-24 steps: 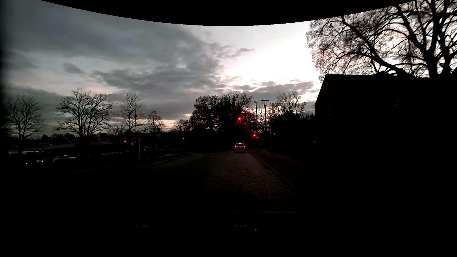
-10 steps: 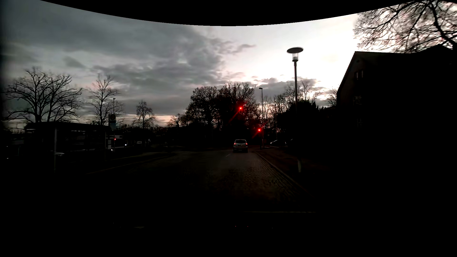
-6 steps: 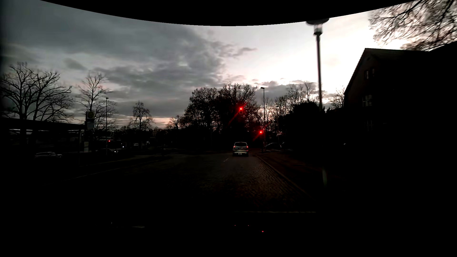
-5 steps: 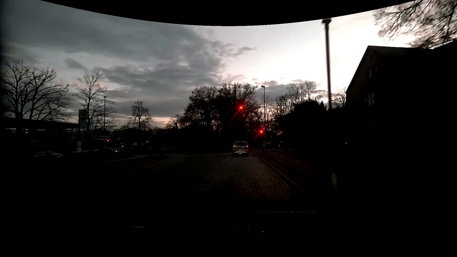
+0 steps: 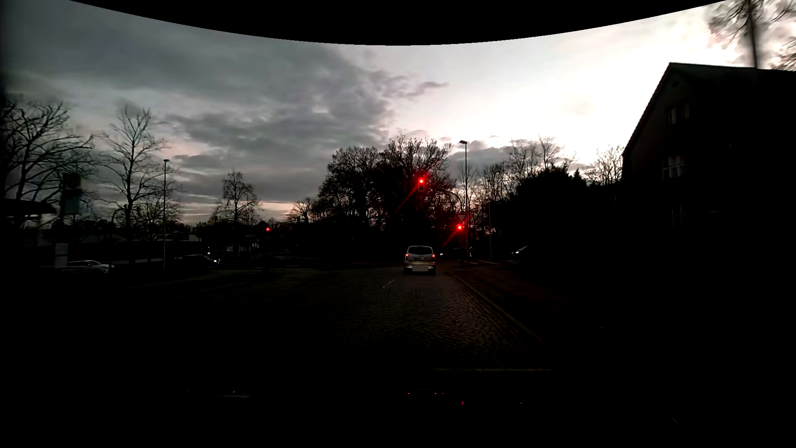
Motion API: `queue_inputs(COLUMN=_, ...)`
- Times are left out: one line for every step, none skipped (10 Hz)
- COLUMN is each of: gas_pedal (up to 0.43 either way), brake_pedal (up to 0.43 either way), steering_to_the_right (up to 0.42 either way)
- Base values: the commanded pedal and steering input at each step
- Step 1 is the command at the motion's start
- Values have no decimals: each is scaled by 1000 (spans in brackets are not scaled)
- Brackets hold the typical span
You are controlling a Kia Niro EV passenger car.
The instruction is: Follow the waypoints while adhering to traffic rules and regulations
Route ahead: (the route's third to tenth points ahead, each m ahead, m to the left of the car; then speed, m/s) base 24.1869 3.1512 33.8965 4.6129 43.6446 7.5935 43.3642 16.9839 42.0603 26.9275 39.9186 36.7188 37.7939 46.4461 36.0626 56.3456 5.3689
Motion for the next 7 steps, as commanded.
queue_inputs(gas_pedal=0, brake_pedal=146, steering_to_the_right=-3)
queue_inputs(gas_pedal=0, brake_pedal=159, steering_to_the_right=3)
queue_inputs(gas_pedal=0, brake_pedal=165, steering_to_the_right=5)
queue_inputs(gas_pedal=0, brake_pedal=165, steering_to_the_right=5)
queue_inputs(gas_pedal=0, brake_pedal=171, steering_to_the_right=5)
queue_inputs(gas_pedal=0, brake_pedal=177, steering_to_the_right=0)
queue_inputs(gas_pedal=0, brake_pedal=171, steering_to_the_right=0)
